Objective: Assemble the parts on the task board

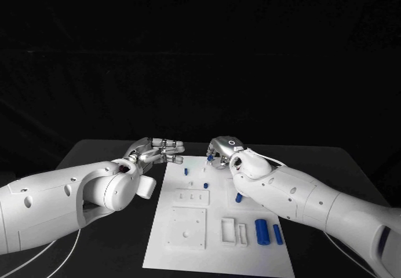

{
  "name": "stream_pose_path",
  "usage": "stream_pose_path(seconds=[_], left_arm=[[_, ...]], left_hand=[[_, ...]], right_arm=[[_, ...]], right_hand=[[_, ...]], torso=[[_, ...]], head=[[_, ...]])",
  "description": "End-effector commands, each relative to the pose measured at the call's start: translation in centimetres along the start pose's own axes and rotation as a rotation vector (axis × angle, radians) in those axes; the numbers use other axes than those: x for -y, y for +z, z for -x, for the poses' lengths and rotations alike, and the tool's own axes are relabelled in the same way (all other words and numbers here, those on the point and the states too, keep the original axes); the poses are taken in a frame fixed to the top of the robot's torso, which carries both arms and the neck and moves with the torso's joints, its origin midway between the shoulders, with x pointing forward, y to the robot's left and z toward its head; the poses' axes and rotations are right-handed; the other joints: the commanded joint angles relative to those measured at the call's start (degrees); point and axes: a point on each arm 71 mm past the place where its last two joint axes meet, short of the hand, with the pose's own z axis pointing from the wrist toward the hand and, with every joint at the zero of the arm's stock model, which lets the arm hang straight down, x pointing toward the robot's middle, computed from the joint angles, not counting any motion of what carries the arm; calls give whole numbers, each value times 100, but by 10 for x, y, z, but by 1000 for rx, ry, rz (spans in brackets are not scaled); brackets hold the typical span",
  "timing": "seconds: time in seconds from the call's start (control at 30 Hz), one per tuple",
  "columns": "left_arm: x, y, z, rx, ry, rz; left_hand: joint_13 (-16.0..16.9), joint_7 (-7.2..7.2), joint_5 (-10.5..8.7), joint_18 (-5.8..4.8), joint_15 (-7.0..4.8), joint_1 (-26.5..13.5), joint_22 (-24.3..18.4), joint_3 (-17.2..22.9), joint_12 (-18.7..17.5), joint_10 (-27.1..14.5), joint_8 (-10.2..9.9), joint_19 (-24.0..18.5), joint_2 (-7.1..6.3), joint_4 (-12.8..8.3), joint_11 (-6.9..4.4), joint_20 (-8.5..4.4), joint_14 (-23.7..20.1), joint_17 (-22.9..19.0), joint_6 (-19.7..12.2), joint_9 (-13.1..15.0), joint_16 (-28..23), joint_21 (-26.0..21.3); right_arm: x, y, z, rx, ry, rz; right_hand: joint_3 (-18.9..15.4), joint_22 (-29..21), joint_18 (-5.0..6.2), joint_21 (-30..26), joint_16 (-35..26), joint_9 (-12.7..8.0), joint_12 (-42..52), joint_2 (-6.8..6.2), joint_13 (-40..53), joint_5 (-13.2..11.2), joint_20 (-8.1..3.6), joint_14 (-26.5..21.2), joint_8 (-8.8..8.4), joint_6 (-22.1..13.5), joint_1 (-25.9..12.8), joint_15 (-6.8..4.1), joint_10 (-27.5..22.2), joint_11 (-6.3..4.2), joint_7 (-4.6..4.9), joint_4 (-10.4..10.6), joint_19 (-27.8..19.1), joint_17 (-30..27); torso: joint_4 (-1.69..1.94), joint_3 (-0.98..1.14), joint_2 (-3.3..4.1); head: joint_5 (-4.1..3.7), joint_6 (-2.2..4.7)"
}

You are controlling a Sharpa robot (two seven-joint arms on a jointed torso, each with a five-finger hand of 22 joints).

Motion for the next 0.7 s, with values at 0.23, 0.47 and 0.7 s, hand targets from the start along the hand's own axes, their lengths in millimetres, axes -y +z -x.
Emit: stream_pose_path(seconds=[0.23, 0.47, 0.7], left_arm=[[6, 3, -6, -25, 7, -17], [8, 3, -6, -27, 9, -21], [9, 3, -7, -27, 10, -22]], left_hand=[[7, 7, -22, 8, 1, 30, -5, -37, -18, -46, -17, -12, 26, 0, 10, 6, -8, -8, -46, 9, 35, 20], [7, 7, -22, 8, 1, 30, -5, -37, -18, -46, -17, -12, 26, 0, 10, 6, -8, -8, -46, 9, 35, 20], [7, 7, -22, 8, 1, 30, -5, -37, -18, -46, -17, -12, 26, 0, 10, 6, -8, -8, -46, 9, 35, 20]], right_arm=[[-8, 3, 0, 14, -10, 15], [-10, 3, -1, 3, -9, 17], [-9, 3, -2, -6, -17, 8]], right_hand=[[28, 86, 113, -81, -10, 17, 27, -11, 7, 32, 12, -12, 16, 97, 30, -35, 91, -48, -61, -8, 50, -6], [20, 150, 113, -114, -15, 17, 25, -1, 7, 39, 8, -11, 16, 93, 22, -40, 89, -47, -60, -20, 65, -13], [19, 170, 113, -131, -15, 17, 27, -1, 7, 48, 8, -12, 15, 92, 19, -39, 85, -46, -60, -24, 65, -14]], torso=[[49, -31, 58], [34, -34, 63], [34, -38, 70]], head=[[-16, 25], [28, 48], [30, 50]])
